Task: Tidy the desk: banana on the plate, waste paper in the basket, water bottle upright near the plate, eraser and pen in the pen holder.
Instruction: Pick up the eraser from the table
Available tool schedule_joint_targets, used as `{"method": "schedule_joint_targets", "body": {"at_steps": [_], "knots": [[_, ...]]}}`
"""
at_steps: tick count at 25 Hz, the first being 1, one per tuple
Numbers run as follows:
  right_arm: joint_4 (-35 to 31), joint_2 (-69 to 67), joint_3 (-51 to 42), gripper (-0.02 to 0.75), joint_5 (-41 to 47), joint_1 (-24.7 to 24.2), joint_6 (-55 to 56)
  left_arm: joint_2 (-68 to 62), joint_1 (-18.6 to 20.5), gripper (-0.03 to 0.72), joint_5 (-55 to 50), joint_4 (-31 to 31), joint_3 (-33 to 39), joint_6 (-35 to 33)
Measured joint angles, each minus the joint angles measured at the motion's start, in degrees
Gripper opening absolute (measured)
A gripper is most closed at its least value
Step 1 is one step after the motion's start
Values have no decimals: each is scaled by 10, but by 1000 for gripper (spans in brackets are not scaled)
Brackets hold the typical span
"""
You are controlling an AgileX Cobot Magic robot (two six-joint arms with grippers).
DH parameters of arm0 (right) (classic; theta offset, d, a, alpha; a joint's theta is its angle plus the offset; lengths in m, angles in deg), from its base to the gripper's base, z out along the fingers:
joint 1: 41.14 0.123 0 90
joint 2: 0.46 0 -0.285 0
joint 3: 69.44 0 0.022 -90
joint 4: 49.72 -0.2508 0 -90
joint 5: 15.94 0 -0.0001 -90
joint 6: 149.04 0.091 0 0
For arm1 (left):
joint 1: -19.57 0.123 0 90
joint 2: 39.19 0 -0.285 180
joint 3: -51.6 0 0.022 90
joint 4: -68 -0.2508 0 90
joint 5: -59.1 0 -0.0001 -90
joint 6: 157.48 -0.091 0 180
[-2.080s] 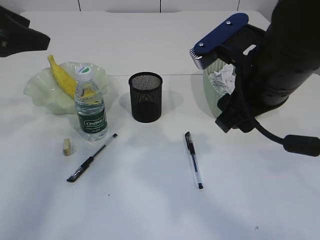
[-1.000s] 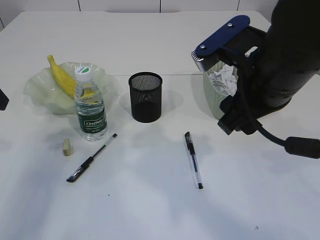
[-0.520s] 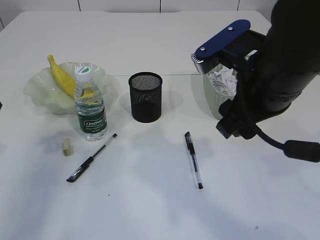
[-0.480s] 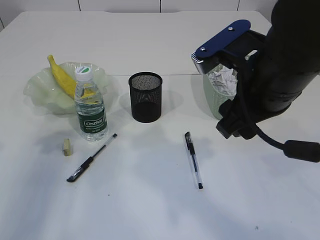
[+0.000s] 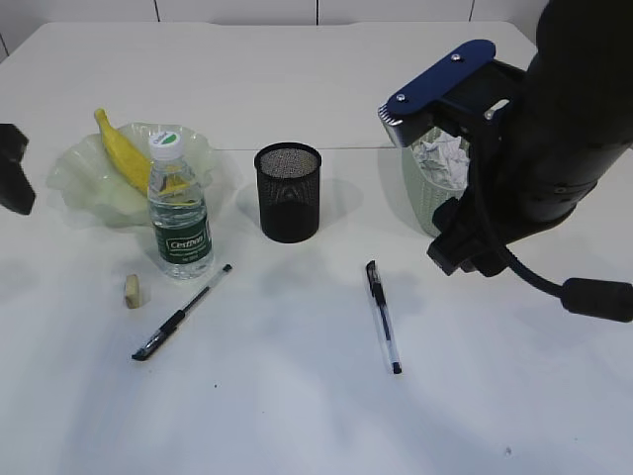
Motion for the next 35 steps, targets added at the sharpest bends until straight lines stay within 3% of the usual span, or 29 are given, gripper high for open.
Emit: {"method": "schedule_joint_targets", "body": {"at_steps": [3, 7, 15, 35], "knots": [[0, 0, 0, 532, 0, 0, 0, 0, -48, 498, 34, -39, 0, 93], [0, 0, 0, 532, 1, 0, 0, 0, -74, 498, 65, -46, 0, 159], [0, 0, 0, 532, 1, 0, 0, -76, -101, 472, 82, -49, 0, 172], [-2, 0, 0, 532, 1, 0, 0, -234, -103, 470, 196, -44, 0, 216]]}}
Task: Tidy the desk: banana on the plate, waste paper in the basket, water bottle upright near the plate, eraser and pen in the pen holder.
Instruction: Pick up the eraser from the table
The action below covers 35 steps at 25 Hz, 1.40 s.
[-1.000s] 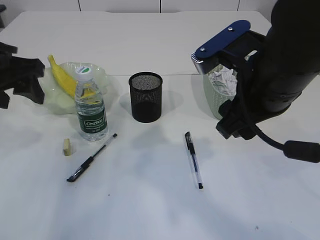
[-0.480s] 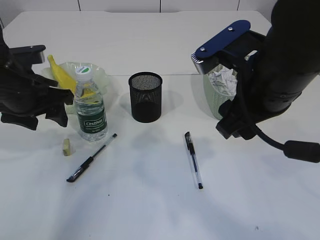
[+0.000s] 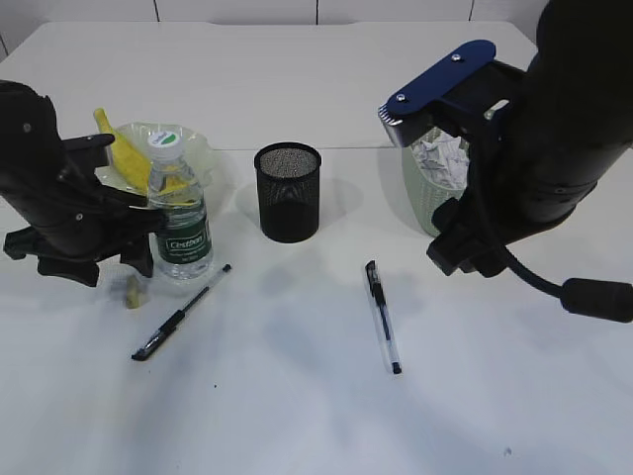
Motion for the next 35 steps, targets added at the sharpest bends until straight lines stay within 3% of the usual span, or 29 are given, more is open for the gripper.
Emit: {"method": "schedule_joint_targets", "body": {"at_steps": [13, 35], "knots": [[-1, 0, 0, 531, 0, 0, 0, -23, 0, 470, 59, 14, 0, 26], [-4, 0, 0, 531, 1, 0, 0, -64, 0, 467, 53, 6, 0, 31]]}}
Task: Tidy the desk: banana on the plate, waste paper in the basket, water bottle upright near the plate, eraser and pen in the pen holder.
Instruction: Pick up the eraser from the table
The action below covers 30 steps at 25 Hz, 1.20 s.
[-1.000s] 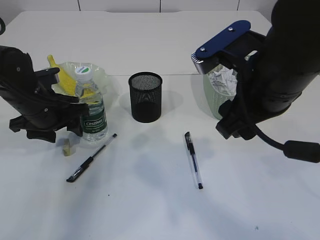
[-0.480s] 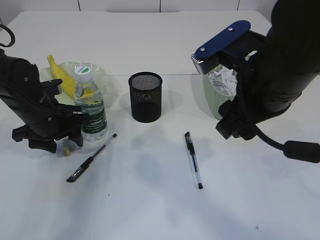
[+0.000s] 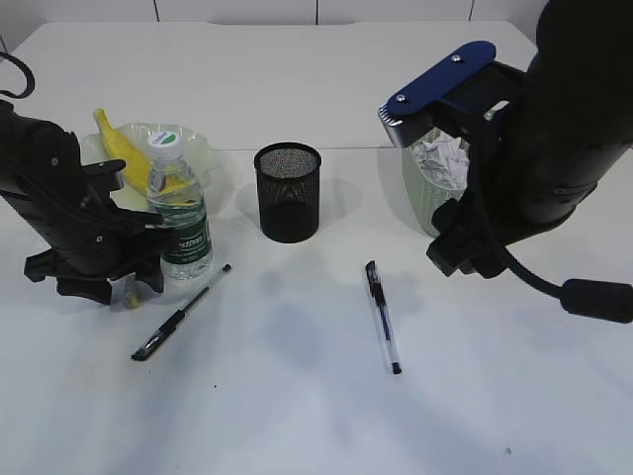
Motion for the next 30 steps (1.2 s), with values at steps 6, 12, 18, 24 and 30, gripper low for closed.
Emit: {"method": "schedule_joint_targets", "body": {"at_steps": [6, 12, 18, 24, 30], "knots": [[-2, 0, 0, 531, 0, 0, 0, 0, 0, 413, 4, -3, 0, 0], [-3, 0, 0, 531, 1, 0, 0, 0, 0, 323, 5, -3, 0, 0], [-3, 0, 0, 531, 1, 0, 0, 0, 0, 252, 5, -4, 0, 0], [-3, 0, 0, 531, 1, 0, 0, 0, 0, 195, 1, -5, 0, 0], [-3, 0, 0, 518, 1, 0, 0, 0, 0, 80, 0, -13, 0, 0]]}}
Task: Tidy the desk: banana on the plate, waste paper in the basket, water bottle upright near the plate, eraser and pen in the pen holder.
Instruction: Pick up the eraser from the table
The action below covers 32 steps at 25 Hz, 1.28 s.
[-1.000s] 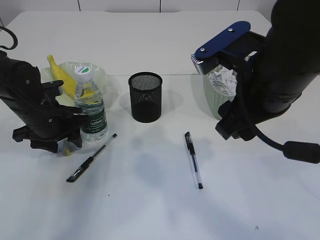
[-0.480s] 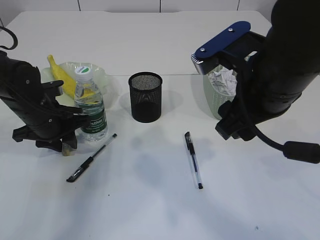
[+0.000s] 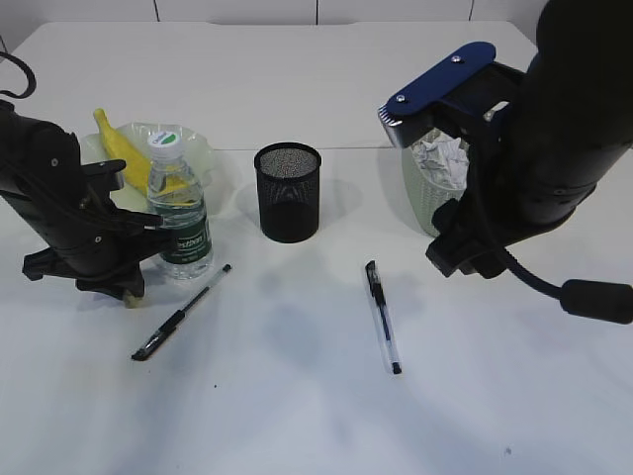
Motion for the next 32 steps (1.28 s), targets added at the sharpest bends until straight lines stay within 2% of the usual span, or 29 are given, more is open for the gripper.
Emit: {"method": "schedule_joint_targets", "body": {"at_steps": [4, 19, 32], "knots": [[0, 0, 0, 523, 0, 0, 0, 0, 0, 57, 0, -8, 0, 0], [0, 0, 0, 526, 0, 0, 0, 3, 0, 55, -34, -20, -2, 0], [0, 0, 0, 526, 0, 0, 0, 89, 0, 55, -56, -33, -2, 0]]}}
